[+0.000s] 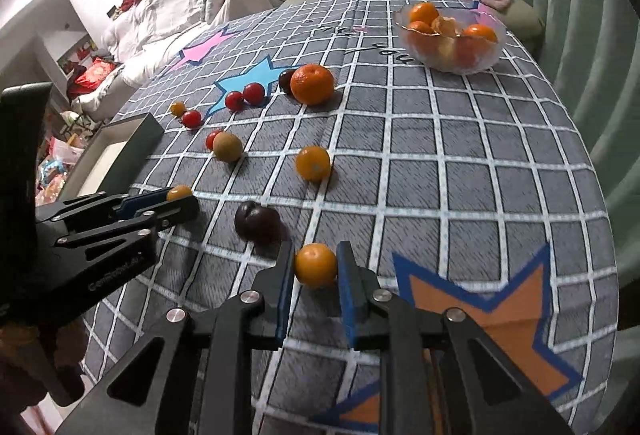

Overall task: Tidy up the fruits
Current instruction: 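Grasp an orange kumquat with the left tool while the right tool grasps another kumquat, then carry both kumquats over the white tray and open both tools to drop them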

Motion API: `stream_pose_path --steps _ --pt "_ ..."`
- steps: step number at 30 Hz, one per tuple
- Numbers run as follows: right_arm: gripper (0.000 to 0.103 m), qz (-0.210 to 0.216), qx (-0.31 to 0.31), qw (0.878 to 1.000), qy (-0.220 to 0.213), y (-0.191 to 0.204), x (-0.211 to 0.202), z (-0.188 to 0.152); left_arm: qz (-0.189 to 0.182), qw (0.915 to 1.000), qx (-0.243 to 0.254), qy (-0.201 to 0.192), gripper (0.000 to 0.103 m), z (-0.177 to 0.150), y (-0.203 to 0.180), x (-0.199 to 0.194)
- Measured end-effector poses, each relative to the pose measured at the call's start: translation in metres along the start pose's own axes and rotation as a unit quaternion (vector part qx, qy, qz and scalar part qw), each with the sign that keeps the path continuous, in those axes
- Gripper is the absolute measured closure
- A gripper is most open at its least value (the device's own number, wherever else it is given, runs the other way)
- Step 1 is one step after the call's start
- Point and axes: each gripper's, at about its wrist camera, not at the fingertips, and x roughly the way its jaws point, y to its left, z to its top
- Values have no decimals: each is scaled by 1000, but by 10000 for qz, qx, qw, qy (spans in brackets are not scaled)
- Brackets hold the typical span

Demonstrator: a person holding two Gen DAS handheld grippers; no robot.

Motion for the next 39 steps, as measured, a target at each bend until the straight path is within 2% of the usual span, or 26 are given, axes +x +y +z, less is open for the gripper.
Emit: stream_pose_path --steps 9,18,26,39 --pt "80 14 56 10000 40 2 -11 -13 -2 9999 6 -117 80 -17 8 -29" --pt "80 48 -41 10000 -15 21 -22 -12 24 9996 -80 -268 80 -27 24 -51" --pt "80 142 -236 9996 -35 50 -27 -4 41 9986 -263 -463 80 -32 47 -71" --pt "80 485 -725 9962 76 125 -14 15 255 9947 -702 -703 80 -44 106 -93"
